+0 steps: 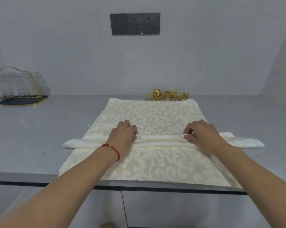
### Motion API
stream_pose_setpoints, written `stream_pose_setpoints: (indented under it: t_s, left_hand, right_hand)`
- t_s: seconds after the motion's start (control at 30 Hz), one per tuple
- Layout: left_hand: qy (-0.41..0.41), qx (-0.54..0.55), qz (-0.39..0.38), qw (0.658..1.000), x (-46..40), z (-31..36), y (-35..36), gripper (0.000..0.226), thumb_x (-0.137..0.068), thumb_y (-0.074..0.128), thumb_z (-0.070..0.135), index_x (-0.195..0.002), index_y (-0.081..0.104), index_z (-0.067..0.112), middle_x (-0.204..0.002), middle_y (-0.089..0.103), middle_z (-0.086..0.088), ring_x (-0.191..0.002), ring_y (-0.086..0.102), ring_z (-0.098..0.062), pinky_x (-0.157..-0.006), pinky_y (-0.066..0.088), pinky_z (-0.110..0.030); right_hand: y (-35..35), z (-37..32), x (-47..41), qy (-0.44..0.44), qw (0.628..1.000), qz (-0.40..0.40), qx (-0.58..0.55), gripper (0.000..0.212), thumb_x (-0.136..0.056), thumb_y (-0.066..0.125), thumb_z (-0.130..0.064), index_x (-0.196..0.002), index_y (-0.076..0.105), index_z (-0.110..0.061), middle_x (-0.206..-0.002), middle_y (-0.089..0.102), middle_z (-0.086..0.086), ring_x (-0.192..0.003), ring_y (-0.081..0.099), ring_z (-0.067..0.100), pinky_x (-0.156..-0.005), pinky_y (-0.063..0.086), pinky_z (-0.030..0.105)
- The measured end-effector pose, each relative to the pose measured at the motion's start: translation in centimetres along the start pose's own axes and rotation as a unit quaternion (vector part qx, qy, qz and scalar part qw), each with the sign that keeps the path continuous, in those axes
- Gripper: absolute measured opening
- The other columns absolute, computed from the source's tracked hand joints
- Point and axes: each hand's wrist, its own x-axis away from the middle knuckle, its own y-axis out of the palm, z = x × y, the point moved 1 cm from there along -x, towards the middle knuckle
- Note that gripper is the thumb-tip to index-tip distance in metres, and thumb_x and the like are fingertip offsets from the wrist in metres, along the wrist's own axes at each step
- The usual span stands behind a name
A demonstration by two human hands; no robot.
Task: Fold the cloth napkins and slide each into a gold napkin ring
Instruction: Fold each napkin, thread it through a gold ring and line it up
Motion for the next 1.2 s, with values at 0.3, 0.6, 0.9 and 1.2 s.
stream_pose_setpoints:
  t_s: [0.3, 0.6, 0.9, 1.2]
  left_hand:
    - [0.156, -0.274, -0.020, 0.949, 2.6, 3.0, -2.5, 0.038, -0.089, 0.046, -0.003, -0.123, 0.045, 0.014, -0.111, 0.050, -0.003, -0.096, 0.050, -0.023, -0.074, 0.030, -0.032]
    - [0.015, 0.009, -0.041, 0.999, 5.4, 3.4, -1.0, 0.031, -0.100, 0.034, 0.040, -0.128, 0.039, 0.027, -0.100, 0.058, 0.008, -0.091, 0.055, -0.018, -0.090, 0.043, -0.042]
    - [0.017, -0.061, -0.006, 0.998, 6.3, 4.6, 0.8, 0.039, -0.104, 0.023, 0.049, -0.142, 0.033, 0.051, -0.151, 0.035, 0.013, -0.129, 0.040, -0.026, -0.097, 0.034, -0.047]
    - [0.075, -0.008, 0.090, 0.993, 3.1, 5.2, -0.7, 0.039, -0.080, 0.055, -0.001, -0.053, 0.039, 0.024, -0.052, 0.039, 0.008, -0.056, 0.042, -0.012, -0.069, 0.034, -0.030]
  right_hand:
    - [-0.6, -1.2, 4.0, -0.224, 0.948, 0.043, 0.221, 0.029, -0.074, 0.074, 0.002, -0.090, 0.058, -0.016, -0.080, 0.053, -0.002, -0.064, 0.050, 0.019, -0.053, 0.040, 0.032]
    - [0.0, -2.3, 6.3, -0.110, 0.979, -0.014, 0.169, 0.062, -0.103, 0.042, -0.011, -0.159, 0.023, -0.027, -0.150, 0.040, -0.007, -0.125, 0.042, 0.023, -0.097, 0.041, 0.035]
    - [-0.2, -2.9, 8.0, -0.114, 0.971, 0.007, 0.211, 0.062, -0.093, 0.060, -0.010, -0.150, 0.043, -0.025, -0.107, 0.062, -0.004, -0.092, 0.059, 0.023, -0.076, 0.050, 0.036]
    - [0.2, -2.2, 3.9, -0.135, 0.951, 0.107, 0.255, 0.019, -0.077, 0.070, -0.004, -0.082, 0.068, -0.022, -0.074, 0.058, -0.003, -0.070, 0.053, 0.022, -0.060, 0.046, 0.036]
